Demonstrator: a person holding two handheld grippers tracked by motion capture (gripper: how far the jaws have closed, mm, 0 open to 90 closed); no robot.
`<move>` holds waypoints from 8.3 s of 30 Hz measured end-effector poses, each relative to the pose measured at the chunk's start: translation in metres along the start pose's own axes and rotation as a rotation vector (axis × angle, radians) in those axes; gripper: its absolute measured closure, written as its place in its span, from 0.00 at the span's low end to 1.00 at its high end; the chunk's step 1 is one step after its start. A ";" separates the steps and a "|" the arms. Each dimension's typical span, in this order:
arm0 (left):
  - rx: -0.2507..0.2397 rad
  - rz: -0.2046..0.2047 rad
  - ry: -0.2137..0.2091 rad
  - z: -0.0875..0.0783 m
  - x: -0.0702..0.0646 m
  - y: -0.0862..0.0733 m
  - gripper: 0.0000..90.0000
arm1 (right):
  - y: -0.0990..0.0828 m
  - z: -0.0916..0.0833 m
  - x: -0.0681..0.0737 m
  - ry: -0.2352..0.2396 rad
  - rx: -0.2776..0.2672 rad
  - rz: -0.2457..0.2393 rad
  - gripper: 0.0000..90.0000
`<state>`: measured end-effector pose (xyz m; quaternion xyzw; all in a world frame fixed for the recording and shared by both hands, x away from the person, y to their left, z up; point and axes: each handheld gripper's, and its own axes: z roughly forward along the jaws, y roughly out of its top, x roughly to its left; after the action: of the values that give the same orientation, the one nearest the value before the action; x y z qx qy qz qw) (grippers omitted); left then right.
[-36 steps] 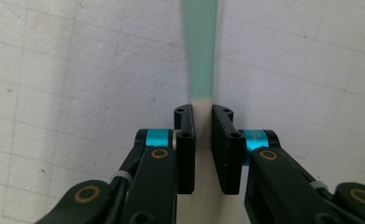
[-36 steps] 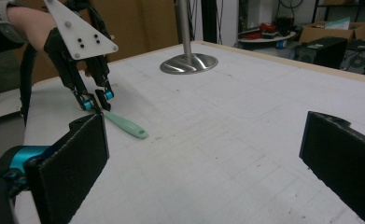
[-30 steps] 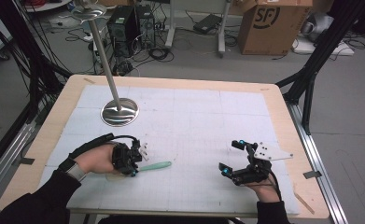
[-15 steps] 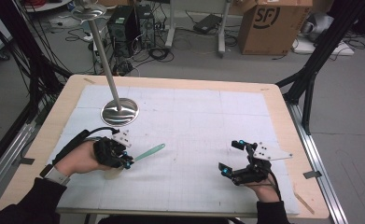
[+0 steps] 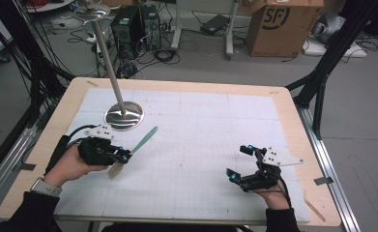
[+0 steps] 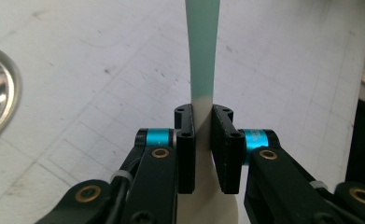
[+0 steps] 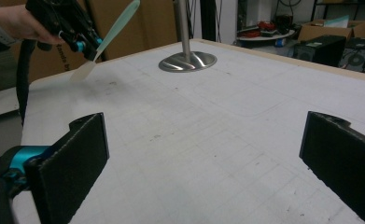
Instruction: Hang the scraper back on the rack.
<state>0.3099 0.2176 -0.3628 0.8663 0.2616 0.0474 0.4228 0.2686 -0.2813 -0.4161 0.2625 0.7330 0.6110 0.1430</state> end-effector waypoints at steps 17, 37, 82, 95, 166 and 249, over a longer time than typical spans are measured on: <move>-0.268 -0.115 0.111 -0.048 0.034 -0.022 0.90 | 0.000 0.000 0.000 -0.002 0.006 0.001 0.00; -0.445 -0.098 0.193 -0.084 0.063 -0.010 0.89 | -0.001 0.000 -0.001 -0.003 0.006 0.002 0.00; -0.631 -0.088 0.299 -0.148 0.105 0.040 0.90 | -0.001 -0.004 -0.004 -0.005 -0.007 0.015 0.00; -0.656 -0.121 0.263 -0.153 0.121 0.045 0.90 | -0.003 -0.006 -0.005 -0.008 -0.006 0.018 0.00; -0.647 -0.124 0.366 -0.120 0.119 0.067 0.71 | -0.007 -0.025 -0.008 -0.041 -0.032 0.028 0.00; -0.561 -0.028 0.092 0.030 -0.010 -0.040 0.02 | -0.006 -0.017 -0.002 -0.027 -0.013 0.018 0.00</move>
<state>0.2935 0.2115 -0.4111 0.7086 0.2689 0.1512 0.6346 0.2594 -0.2970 -0.4184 0.2765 0.7245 0.6134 0.1493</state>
